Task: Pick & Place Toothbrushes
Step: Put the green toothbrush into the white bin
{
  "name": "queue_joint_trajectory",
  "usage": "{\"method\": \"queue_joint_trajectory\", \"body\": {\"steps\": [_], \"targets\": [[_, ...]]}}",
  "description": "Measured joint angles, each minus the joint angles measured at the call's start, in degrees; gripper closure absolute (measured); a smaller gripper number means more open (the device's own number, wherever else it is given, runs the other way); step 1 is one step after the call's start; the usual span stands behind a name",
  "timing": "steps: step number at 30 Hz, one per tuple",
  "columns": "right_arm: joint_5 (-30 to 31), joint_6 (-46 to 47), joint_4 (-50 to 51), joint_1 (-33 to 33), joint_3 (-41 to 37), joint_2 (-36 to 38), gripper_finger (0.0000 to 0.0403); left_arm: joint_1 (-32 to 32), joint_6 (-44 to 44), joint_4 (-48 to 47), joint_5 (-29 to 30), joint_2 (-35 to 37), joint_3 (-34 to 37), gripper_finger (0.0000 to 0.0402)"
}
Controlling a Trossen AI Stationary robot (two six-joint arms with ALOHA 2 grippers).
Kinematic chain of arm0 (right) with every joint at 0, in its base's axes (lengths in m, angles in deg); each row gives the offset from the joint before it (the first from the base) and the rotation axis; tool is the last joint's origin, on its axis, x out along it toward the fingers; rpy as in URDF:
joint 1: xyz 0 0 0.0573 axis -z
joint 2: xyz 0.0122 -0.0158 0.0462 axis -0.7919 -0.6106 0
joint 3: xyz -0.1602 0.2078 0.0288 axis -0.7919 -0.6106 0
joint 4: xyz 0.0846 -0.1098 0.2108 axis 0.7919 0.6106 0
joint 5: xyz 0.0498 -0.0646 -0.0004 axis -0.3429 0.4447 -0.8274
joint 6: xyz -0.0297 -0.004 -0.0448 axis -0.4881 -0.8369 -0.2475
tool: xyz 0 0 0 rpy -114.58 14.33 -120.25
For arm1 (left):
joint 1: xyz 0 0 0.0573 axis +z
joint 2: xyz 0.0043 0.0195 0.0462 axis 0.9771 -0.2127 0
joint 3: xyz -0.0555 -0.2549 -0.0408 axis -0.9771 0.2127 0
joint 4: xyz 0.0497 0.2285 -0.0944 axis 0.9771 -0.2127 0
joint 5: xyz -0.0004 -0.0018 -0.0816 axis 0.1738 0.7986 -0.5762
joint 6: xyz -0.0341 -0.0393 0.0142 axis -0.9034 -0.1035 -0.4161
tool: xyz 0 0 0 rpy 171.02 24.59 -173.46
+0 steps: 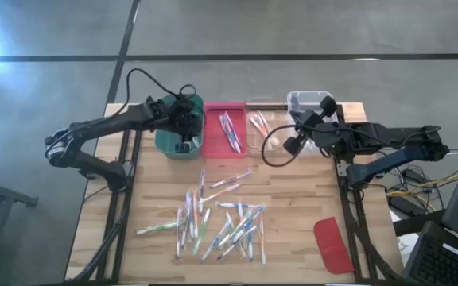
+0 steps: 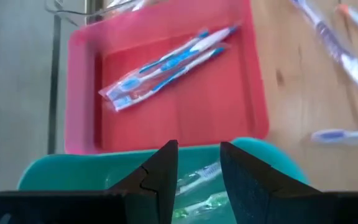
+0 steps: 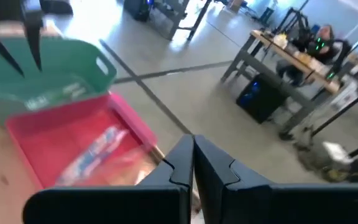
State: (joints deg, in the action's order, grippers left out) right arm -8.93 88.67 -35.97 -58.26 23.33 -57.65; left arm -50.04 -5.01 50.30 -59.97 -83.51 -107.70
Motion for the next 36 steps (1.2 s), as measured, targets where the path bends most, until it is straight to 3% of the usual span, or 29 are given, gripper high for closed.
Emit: {"method": "queue_joint_trajectory", "body": {"steps": [6, 16, 24, 29, 36], "targets": [[0.25, 1.33, -0.06, 1.25, 3.58, -2.75, 0.0394, 2.01, 4.61, 2.13, 5.62, 0.89, 1.45, 0.0276], [-0.14, -0.05, 0.38, 7.71, 5.73, -4.44, 0.0394, 9.65, 8.95, 5.97, 3.87, 1.53, 1.49, 0.0276], [-15.42, 0.12, 0.61, 20.01, 5.76, -3.70, 0.0394, 13.58, 15.67, 11.18, 3.68, 1.51, 1.49, 0.0276], [-16.78, -0.15, 0.61, 26.13, 5.76, -3.64, 0.0394, 15.71, 16.17, 11.28, 7.50, 1.51, 1.49, 0.0277], [-18.54, -0.98, 0.66, 30.05, 5.76, -3.42, 0.0394, 19.48, 17.29, 12.64, 7.99, -0.87, 1.30, 0.0296]]}}
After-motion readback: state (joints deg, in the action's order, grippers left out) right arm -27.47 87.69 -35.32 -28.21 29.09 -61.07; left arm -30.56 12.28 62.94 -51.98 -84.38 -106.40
